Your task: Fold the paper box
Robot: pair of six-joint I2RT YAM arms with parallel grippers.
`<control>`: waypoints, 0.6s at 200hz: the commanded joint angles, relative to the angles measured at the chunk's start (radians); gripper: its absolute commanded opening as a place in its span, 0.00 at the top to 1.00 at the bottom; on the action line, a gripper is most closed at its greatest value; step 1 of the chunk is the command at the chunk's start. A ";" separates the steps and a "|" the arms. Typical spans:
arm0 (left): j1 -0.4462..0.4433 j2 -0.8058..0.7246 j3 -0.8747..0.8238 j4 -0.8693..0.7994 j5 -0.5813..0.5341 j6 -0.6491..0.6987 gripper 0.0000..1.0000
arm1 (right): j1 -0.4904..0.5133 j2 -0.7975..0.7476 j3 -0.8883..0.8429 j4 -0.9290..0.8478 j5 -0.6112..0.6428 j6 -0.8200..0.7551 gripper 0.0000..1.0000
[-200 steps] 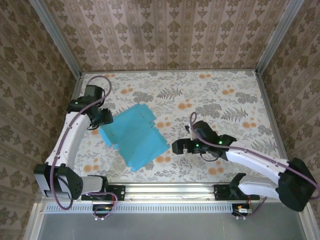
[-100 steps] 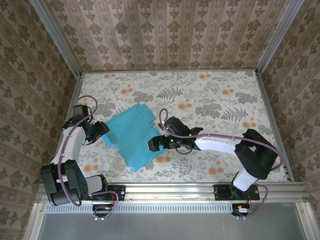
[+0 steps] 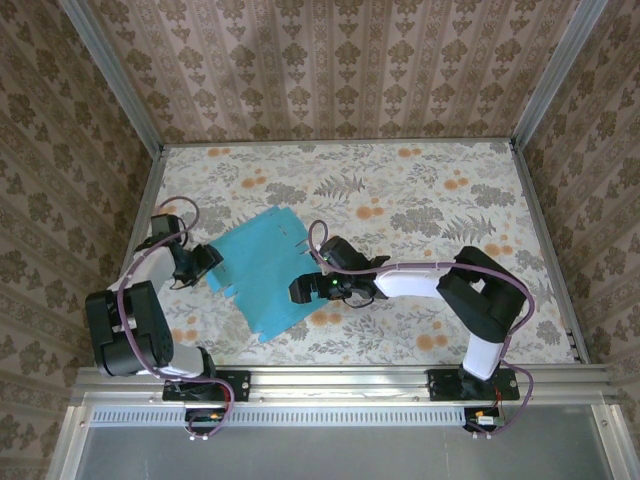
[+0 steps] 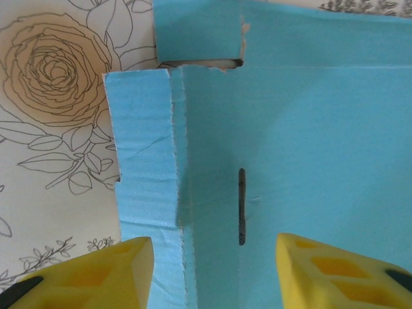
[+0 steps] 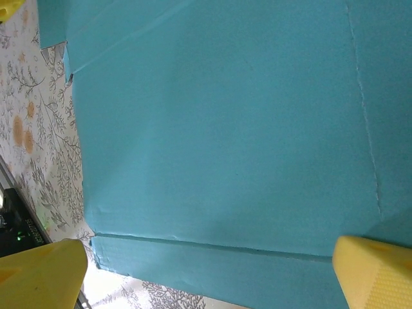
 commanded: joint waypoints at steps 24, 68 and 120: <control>-0.022 0.059 -0.003 0.012 -0.064 0.024 0.43 | 0.013 0.036 -0.026 0.008 -0.011 0.021 0.00; -0.047 0.088 0.012 -0.002 -0.122 0.034 0.40 | 0.021 0.042 -0.021 0.004 -0.007 0.021 0.00; -0.070 0.039 0.064 -0.099 -0.221 0.055 0.35 | 0.024 0.042 -0.025 -0.003 0.003 0.019 0.00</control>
